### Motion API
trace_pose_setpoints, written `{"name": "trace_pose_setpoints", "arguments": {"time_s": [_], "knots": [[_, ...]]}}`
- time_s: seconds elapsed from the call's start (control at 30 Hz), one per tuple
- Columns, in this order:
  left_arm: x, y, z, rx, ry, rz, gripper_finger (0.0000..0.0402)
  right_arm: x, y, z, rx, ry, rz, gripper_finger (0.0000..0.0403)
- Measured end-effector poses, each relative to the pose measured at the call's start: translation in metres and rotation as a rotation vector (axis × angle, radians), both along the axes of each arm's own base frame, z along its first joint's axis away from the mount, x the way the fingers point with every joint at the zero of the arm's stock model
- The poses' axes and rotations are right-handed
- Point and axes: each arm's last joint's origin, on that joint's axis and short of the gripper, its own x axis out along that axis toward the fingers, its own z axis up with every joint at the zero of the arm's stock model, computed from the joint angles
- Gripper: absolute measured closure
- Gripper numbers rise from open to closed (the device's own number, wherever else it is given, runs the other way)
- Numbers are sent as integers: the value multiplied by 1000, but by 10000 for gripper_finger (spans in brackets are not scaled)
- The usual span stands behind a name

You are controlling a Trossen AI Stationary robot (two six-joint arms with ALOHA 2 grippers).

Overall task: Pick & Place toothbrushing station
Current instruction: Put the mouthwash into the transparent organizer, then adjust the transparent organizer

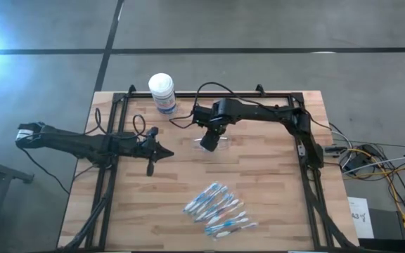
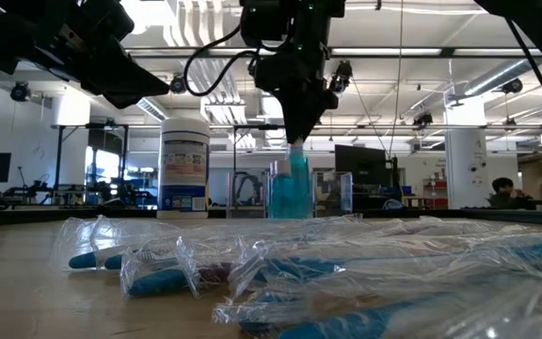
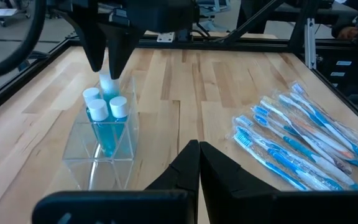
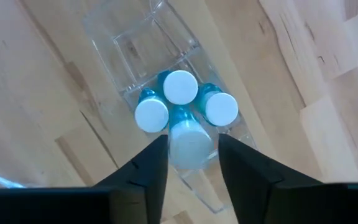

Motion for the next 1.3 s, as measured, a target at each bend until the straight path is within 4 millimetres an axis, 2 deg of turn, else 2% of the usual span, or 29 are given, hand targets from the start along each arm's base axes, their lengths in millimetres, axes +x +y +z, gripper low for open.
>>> {"name": "trace_pose_setpoints", "arguments": {"time_s": [0.23, 0.37, 0.53, 0.6, 0.67, 0.73, 0.83, 1.03, 1.13, 1.3], "knots": [[0, 0, 0, 0, 0, -1, 388, -4, 0, 10, -11, -17, 24, 231], [0, 0, -1, 0, 11, -2, 388, -16, 3, 32, -37, -53, 66, 229], [-2, 0, -7, -21, 43, 0, 388, -47, 13, 76, -100, -195, 173, 232], [-3, 0, -13, -26, 37, 2, 388, -61, 18, 87, -130, -286, 199, 232], [-5, 0, -21, -34, 11, 4, 388, -79, 23, 89, -151, -371, 203, 233], [-8, 0, -28, -48, -42, 6, 388, -99, 26, 84, -164, -441, 187, 240], [-12, 0, -36, -72, -124, -4, 388, -130, 30, 67, -190, -527, 184, 265], [-16, 1, -45, -121, -144, 6, 397, -182, 38, 23, -234, -722, 178, 355], [-15, 1, -47, -127, -132, 27, 397, -199, 40, 0, -262, -768, 187, 388], [-11, 4, -54, -154, -79, 128, 397, -217, 42, -34, -306, -792, 153, 390]]}}
